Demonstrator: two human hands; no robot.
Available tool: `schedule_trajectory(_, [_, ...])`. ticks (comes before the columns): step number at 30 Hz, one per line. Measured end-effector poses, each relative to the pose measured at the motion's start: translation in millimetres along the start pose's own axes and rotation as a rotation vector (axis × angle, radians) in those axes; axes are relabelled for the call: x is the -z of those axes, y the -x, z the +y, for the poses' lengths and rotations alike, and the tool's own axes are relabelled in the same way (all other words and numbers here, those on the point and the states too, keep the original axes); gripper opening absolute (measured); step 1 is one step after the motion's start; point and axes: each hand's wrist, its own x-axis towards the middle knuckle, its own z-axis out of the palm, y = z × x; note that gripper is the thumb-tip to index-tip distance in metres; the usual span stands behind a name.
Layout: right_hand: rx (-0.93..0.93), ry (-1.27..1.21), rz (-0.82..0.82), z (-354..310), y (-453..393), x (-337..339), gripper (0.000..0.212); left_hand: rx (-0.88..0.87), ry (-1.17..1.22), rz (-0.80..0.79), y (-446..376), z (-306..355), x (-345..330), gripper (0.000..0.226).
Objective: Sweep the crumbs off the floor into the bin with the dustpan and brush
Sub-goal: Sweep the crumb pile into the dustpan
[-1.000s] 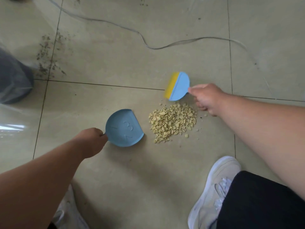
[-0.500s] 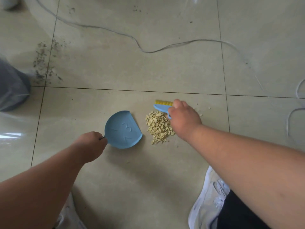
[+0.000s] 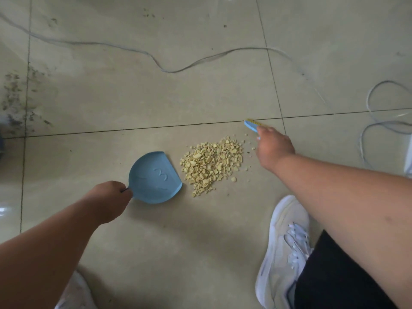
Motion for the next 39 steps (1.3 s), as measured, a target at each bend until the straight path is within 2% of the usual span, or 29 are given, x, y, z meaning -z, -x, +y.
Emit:
schedule_trajectory(6, [0.066, -0.079, -0.08, -33, 38, -23, 0.03, 0.007, -0.018, -0.032, -3, -2, -3, 0.038])
schedule_trajectory(11, [0.194, -0.089, -0.125, -82, 67, -32, 0.05, -0.002, 0.0, -0.053, -1, 4, -5, 0.037])
schedule_trajectory(16, [0.301, -0.072, -0.037, -80, 58, -14, 0.058, -0.016, -0.005, -0.038, 5, -5, -8, 0.036])
schedule_trajectory(18, [0.219, -0.114, 0.003, -65, 47, -5, 0.063, -0.008, -0.005, -0.042, 7, -13, -8, 0.036])
schedule_trajectory(23, [-0.152, -0.234, 0.024, -16, 33, 1, 0.064, 0.007, -0.012, -0.051, 10, -30, -10, 0.038])
schedule_trajectory(27, [-0.221, -0.203, -0.075, -5, 48, -11, 0.06, 0.004, 0.0, -0.057, 8, -31, -9, 0.037])
schedule_trajectory(32, [-0.053, -0.099, -0.139, -44, 73, -25, 0.05, -0.021, -0.011, -0.06, 7, -20, -8, 0.038])
schedule_trajectory(36, [0.072, -0.087, -0.134, -72, 89, -30, 0.054, -0.032, -0.007, -0.074, 9, -8, -9, 0.038])
schedule_trajectory(39, [0.142, -0.106, -0.106, -65, 86, -24, 0.059, -0.053, -0.027, -0.072, 10, -2, -9, 0.038])
